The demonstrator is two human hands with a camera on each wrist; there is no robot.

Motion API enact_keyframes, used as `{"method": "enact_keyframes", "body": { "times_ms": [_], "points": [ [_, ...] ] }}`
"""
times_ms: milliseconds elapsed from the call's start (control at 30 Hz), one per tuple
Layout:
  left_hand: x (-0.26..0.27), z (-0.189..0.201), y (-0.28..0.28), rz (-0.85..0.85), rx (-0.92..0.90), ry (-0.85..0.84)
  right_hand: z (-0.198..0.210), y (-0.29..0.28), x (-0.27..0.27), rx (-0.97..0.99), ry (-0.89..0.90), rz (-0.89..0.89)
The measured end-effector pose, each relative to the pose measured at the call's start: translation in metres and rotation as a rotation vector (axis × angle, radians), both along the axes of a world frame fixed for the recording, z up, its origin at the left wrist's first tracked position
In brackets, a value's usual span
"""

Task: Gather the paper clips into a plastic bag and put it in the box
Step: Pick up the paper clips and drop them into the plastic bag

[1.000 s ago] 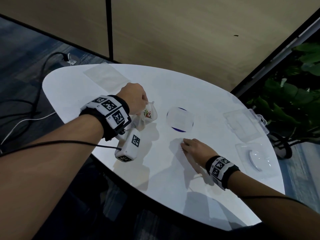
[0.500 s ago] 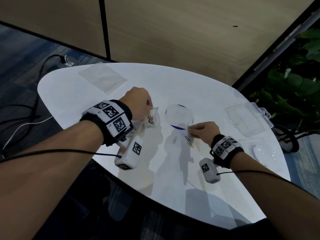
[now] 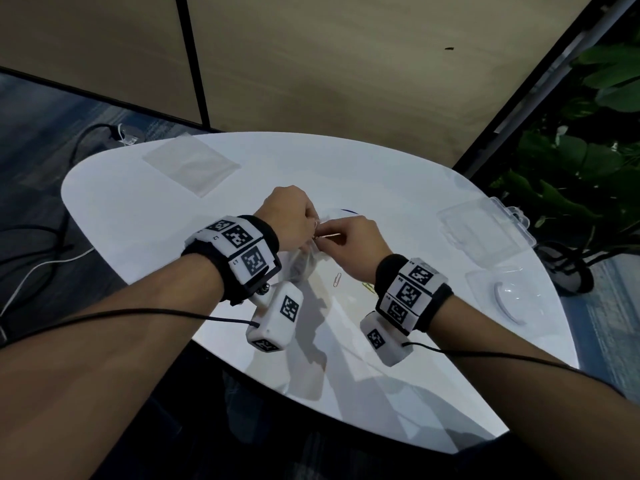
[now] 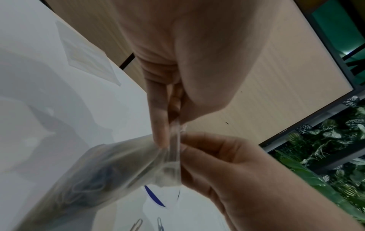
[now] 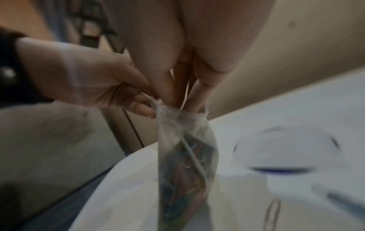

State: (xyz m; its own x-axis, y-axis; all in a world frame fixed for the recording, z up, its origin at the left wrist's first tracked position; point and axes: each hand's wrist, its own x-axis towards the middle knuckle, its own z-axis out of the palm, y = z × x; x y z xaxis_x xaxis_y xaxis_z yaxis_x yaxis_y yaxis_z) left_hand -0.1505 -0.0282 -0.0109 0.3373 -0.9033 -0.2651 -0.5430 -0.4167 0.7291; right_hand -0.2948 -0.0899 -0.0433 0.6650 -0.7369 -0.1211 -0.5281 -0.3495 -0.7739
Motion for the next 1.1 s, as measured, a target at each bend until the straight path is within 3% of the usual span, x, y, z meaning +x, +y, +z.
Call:
{"method": "enact_keyframes", "body": {
  "times_ms": [100,200,267,400,467,600,733,1000,1100],
  "points": [
    [0.0,0.0,-0.001,0.016,-0.004,0.001,0.01,-0.004,-0.001,-0.102,0.066,0.08],
    [0.0,0.002,-0.001,0.034,-0.011,-0.003,0.018,-0.014,-0.009,-0.022,-0.078,-0.035],
    [0.002,0.003,0.0,0.035,-0.007,0.006,0.017,-0.024,-0.02,-0.005,-0.064,-0.075],
    [0.009,0.005,0.003,0.031,0.011,-0.01,-0.023,-0.038,-0.056,-0.139,0.41,-0.003],
    [0.011,0.007,0.005,0.03,0.02,-0.012,-0.046,-0.035,-0.073,-0.138,0.562,0.003],
    [0.015,0.009,0.005,0.028,0.027,-0.019,-0.066,-0.031,-0.093,-0.102,0.461,-0.174],
    [0.016,0.01,0.005,0.028,0.035,-0.01,-0.064,-0.037,-0.099,-0.05,0.449,-0.239],
    [0.019,0.011,0.006,0.016,0.037,-0.033,-0.072,-0.036,-0.062,-0.243,0.426,-0.052],
    [0.02,0.011,0.006,0.012,0.037,-0.033,-0.076,-0.035,-0.053,-0.241,0.429,-0.07]
  ]
}}
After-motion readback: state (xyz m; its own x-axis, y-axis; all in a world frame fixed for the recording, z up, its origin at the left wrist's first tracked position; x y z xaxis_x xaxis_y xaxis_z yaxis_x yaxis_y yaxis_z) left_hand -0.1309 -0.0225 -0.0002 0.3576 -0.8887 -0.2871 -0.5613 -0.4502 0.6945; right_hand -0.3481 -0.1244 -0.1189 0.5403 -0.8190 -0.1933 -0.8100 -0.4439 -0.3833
